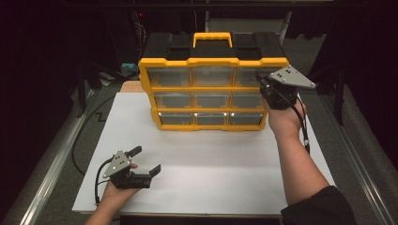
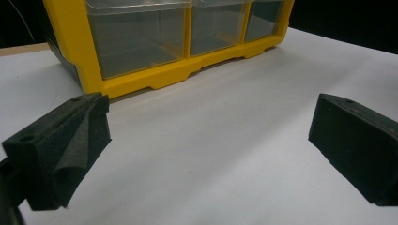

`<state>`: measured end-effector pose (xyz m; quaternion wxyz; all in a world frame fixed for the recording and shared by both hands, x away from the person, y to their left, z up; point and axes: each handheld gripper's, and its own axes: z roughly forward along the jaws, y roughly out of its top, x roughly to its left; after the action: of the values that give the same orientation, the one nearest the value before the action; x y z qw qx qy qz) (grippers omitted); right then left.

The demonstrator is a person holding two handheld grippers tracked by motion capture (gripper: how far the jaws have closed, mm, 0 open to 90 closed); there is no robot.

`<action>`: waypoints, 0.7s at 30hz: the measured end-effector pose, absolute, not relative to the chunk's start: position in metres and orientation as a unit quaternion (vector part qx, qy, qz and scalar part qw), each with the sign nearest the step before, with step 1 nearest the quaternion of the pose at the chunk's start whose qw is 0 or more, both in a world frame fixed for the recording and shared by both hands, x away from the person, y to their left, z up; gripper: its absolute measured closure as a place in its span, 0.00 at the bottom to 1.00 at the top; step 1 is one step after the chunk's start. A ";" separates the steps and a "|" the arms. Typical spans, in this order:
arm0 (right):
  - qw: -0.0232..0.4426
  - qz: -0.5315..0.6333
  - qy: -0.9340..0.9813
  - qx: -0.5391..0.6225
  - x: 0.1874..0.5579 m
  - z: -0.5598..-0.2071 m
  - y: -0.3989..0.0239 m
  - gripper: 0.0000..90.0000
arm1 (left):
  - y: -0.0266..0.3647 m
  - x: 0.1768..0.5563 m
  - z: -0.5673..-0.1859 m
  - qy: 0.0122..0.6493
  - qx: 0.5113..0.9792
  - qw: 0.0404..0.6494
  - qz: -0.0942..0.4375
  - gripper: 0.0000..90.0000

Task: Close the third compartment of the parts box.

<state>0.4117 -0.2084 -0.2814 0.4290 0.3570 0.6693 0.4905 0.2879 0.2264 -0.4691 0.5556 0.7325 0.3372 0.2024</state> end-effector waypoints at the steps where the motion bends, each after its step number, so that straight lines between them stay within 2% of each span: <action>1: 0.429 0.491 0.670 0.356 0.412 -0.281 -0.208 1.00 | 0.226 0.288 -0.469 0.337 0.732 0.556 0.203 0.00; 10: 0.422 0.492 0.672 0.358 0.406 -0.281 -0.208 1.00 | 0.226 0.288 -0.469 0.338 0.731 0.558 0.201 0.01; 21: 0.408 0.513 0.673 0.342 0.381 -0.287 -0.206 1.00 | 0.227 0.288 -0.469 0.339 0.731 0.557 0.201 0.00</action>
<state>0.3812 -0.2065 -0.2870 0.4084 0.3418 0.6730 0.5134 0.2876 0.2268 -0.4691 0.5571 0.7309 0.3394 0.2006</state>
